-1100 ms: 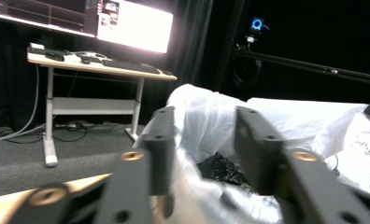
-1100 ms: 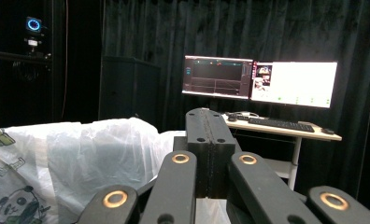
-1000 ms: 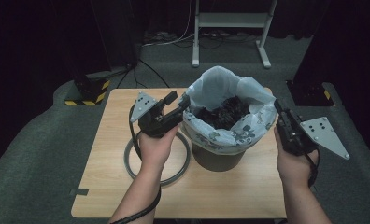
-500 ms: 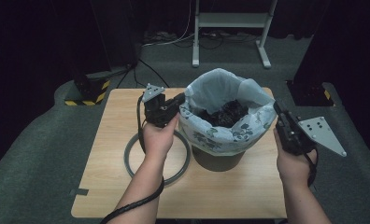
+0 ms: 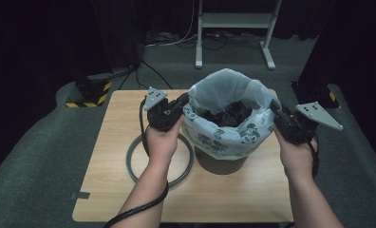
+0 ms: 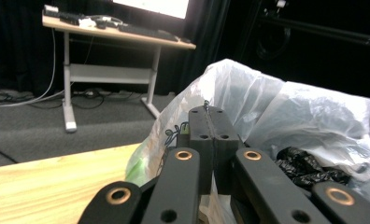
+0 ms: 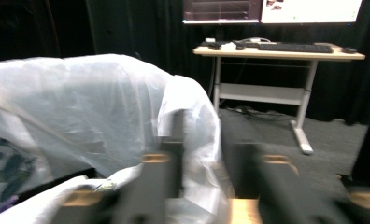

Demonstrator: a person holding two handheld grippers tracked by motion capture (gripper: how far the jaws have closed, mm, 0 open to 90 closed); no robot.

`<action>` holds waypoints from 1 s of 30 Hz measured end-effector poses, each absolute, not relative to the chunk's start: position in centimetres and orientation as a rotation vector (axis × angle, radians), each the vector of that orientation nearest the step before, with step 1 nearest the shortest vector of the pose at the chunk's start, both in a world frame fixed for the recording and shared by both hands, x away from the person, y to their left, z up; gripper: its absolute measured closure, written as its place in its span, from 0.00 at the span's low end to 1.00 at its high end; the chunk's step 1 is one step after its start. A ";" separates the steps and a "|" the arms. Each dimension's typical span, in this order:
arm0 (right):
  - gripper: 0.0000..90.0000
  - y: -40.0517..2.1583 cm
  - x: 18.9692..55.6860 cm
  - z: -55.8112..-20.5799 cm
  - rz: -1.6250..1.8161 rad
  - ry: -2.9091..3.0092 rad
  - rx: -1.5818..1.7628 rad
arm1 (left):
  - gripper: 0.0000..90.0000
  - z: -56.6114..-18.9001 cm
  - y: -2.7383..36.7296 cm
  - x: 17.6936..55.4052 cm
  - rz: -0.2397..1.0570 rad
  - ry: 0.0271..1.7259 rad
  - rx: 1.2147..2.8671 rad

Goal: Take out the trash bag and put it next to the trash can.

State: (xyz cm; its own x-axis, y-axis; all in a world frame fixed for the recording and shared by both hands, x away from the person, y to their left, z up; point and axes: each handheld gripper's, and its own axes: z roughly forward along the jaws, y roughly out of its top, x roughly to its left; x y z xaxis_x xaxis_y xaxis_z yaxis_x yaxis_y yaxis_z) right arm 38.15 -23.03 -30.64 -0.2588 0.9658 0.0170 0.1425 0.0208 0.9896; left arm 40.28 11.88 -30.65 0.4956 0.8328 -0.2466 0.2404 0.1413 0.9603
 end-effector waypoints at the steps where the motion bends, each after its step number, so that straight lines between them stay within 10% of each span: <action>1: 1.00 -22.7 37.9 -30.4 1.336 1.471 1.154 | 1.00 -30.6 11.9 40.2 0.557 1.010 1.390; 30: 1.00 -19.6 32.7 -24.6 1.462 1.099 0.836 | 1.00 -27.6 12.6 36.1 0.663 0.818 1.118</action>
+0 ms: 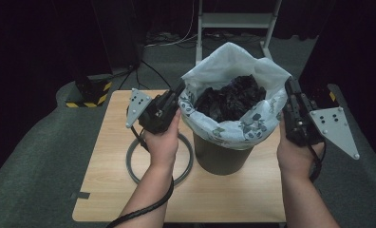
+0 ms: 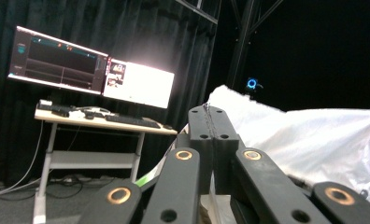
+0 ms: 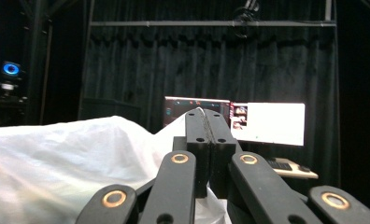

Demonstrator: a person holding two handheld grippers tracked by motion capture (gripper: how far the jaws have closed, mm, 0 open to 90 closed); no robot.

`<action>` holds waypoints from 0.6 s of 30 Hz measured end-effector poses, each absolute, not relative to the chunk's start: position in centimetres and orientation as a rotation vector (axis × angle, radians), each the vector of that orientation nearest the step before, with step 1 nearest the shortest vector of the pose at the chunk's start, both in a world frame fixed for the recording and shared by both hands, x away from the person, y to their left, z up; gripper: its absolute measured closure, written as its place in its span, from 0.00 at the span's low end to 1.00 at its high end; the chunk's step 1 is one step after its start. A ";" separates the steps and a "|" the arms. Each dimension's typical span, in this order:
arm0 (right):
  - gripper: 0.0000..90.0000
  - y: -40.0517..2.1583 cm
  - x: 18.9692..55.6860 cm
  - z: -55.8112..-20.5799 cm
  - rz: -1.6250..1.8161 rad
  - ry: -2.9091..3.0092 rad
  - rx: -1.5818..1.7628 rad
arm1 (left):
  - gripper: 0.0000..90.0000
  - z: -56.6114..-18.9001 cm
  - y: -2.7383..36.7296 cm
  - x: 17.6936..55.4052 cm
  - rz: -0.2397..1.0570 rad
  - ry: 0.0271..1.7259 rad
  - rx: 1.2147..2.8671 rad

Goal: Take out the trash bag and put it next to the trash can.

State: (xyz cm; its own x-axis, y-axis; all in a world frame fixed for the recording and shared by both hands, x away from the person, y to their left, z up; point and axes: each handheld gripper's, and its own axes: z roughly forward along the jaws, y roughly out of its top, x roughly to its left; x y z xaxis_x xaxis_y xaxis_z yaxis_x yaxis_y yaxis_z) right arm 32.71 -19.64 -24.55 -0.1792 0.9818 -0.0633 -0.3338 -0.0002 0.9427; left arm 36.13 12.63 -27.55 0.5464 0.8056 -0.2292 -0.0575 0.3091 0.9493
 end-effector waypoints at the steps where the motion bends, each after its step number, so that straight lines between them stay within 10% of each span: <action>1: 1.00 -19.4 32.5 -24.6 1.465 1.105 0.835 | 1.00 -27.8 12.8 36.0 0.662 0.826 1.127; 18: 1.00 -11.5 31.1 -26.5 1.508 1.258 0.762 | 0.96 -31.1 14.7 35.1 0.524 0.903 1.270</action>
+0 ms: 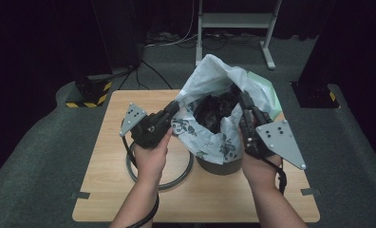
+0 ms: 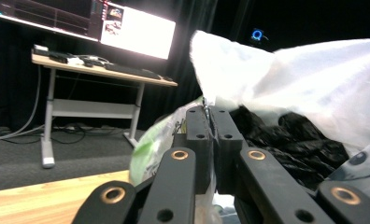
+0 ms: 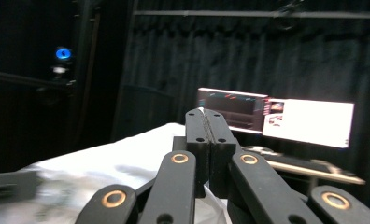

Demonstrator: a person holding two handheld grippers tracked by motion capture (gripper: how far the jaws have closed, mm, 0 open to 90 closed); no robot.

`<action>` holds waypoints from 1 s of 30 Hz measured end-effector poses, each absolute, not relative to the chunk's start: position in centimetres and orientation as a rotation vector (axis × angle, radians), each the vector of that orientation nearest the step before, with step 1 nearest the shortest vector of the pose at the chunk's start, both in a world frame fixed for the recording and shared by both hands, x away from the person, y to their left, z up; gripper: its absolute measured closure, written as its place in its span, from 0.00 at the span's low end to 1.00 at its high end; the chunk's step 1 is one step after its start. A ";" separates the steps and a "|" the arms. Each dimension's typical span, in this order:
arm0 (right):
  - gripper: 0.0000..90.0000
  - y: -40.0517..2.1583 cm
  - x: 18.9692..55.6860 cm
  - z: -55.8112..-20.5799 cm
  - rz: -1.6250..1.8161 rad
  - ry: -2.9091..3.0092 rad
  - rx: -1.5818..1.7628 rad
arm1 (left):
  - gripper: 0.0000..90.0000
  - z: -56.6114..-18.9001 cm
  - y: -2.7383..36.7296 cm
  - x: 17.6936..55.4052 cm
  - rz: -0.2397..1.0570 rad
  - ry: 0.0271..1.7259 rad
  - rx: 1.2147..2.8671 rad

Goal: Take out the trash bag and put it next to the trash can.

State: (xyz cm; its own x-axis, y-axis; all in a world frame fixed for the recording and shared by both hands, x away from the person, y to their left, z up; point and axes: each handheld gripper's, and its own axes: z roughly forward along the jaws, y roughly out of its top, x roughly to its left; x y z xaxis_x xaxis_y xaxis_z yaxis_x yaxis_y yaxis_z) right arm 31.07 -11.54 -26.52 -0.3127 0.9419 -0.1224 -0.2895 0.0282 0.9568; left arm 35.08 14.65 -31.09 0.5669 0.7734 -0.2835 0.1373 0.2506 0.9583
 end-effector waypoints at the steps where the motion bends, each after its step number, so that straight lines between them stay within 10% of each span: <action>1: 1.00 -11.1 31.0 -26.6 1.515 1.273 0.757 | 0.95 -31.2 14.5 34.9 0.519 0.900 1.272; 23: 1.00 -3.1 31.0 -33.8 1.420 1.640 0.654 | 0.78 -32.8 15.8 34.3 0.424 0.892 1.233; 30: 1.00 -2.9 31.5 -35.1 1.406 1.681 0.662 | 0.38 -32.4 16.3 35.5 0.451 0.939 1.336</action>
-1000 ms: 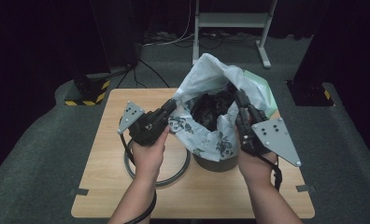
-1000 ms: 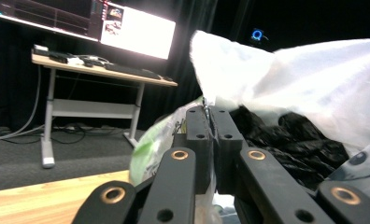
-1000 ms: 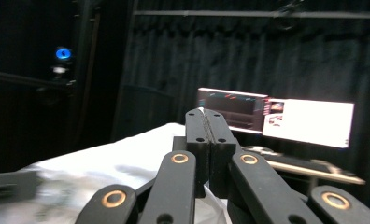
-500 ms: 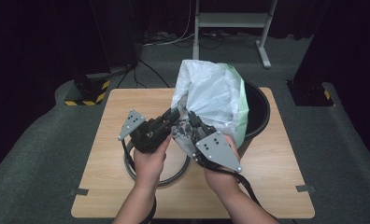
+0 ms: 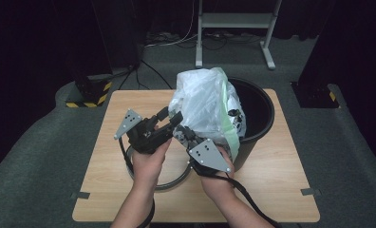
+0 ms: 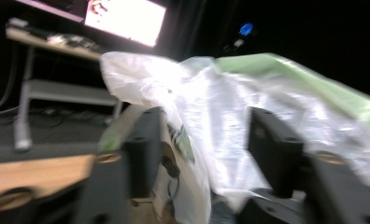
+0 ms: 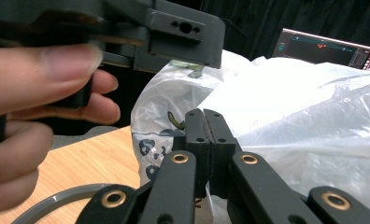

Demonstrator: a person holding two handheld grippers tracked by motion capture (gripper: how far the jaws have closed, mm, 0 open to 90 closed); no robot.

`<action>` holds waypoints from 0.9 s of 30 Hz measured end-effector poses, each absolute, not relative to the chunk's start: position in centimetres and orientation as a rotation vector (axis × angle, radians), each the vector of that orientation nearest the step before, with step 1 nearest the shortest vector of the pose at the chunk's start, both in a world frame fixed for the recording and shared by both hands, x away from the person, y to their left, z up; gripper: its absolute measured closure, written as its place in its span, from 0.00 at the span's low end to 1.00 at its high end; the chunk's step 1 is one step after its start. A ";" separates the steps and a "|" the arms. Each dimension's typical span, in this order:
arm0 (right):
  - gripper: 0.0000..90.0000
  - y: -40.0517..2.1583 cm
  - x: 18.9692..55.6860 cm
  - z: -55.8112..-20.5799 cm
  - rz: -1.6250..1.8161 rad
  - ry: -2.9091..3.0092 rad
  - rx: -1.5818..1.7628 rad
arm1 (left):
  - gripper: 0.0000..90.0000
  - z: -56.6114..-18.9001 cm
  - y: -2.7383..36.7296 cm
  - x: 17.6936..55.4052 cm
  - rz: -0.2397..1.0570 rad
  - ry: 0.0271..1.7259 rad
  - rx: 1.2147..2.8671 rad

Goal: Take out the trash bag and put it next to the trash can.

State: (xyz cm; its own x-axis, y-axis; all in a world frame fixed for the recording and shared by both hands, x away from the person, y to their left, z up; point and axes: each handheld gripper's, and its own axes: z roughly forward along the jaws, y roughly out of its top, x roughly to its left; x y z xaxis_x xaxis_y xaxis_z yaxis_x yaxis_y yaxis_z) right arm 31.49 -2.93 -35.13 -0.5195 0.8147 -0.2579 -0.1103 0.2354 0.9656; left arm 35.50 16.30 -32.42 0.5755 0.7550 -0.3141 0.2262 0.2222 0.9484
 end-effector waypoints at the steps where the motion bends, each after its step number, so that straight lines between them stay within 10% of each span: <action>1: 1.00 -3.0 31.5 -35.1 1.410 1.680 0.662 | 0.33 -32.4 16.1 36.1 0.410 0.964 1.288; 5: 1.00 -3.0 31.5 -35.2 1.411 1.685 0.652 | 0.27 -32.2 15.2 37.8 0.318 0.996 1.375; 18: 1.00 -3.4 31.3 -35.7 1.427 1.713 0.625 | 0.79 -30.5 13.1 39.0 0.312 0.984 1.554; 27: 0.99 -3.6 31.2 -35.6 1.434 1.713 0.620 | 0.91 -30.1 12.1 38.4 0.405 0.945 1.635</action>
